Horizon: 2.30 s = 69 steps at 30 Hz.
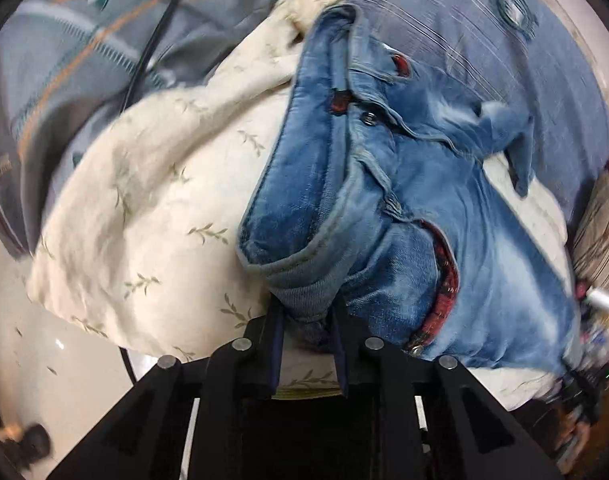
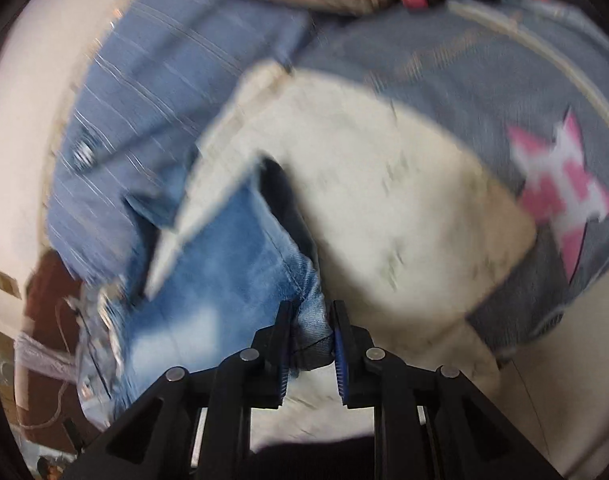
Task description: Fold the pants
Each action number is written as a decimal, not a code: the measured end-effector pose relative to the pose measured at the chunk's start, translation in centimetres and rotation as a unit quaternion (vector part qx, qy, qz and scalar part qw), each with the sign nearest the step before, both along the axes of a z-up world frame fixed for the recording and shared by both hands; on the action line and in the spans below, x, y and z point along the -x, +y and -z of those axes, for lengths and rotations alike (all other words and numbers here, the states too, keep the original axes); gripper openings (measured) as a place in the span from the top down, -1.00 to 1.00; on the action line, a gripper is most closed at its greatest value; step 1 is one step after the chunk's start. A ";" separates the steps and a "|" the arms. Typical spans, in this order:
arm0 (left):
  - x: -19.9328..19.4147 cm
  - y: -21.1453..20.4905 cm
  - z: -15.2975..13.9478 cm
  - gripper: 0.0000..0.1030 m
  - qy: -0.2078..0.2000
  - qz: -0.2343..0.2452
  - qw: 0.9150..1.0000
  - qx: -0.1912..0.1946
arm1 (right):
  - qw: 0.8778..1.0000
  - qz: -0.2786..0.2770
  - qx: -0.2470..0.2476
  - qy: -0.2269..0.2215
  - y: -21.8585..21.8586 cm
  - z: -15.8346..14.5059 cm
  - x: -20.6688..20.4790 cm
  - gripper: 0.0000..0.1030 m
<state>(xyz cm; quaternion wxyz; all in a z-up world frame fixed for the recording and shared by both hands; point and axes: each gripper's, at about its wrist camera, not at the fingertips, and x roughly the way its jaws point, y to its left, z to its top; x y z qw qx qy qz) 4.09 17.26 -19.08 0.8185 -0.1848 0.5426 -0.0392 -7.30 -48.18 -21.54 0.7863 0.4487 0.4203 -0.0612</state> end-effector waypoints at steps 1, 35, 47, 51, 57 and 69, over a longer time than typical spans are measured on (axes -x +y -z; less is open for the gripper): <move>0.0 0.4 -0.5 0.48 -0.003 0.002 1.000 0.012 | 1.000 0.006 -0.018 -0.005 -0.6 0.0 0.2 0.49; -29.5 -5.6 -3.5 -0.25 -0.053 -0.009 0.996 -0.074 | 0.995 -0.030 -0.010 -0.098 4.4 -2.4 -37.3 -0.62; -31.2 -5.0 -3.2 0.66 -0.071 -0.008 0.996 -0.051 | 0.988 -0.107 0.108 -0.014 8.6 -0.7 -44.3 0.75; -28.8 -3.7 -6.7 0.67 -0.118 0.002 0.993 -0.021 | 0.984 -0.094 0.134 -0.064 7.7 -4.8 -41.2 0.79; -23.0 -1.8 -11.4 0.67 -0.184 0.027 0.982 0.022 | 0.978 -0.051 0.153 -0.128 4.9 -10.5 -33.8 0.79; -9.7 -1.4 -12.2 0.66 -0.218 0.070 0.973 0.034 | 0.970 -0.025 0.166 -0.175 1.5 -14.8 -17.0 0.79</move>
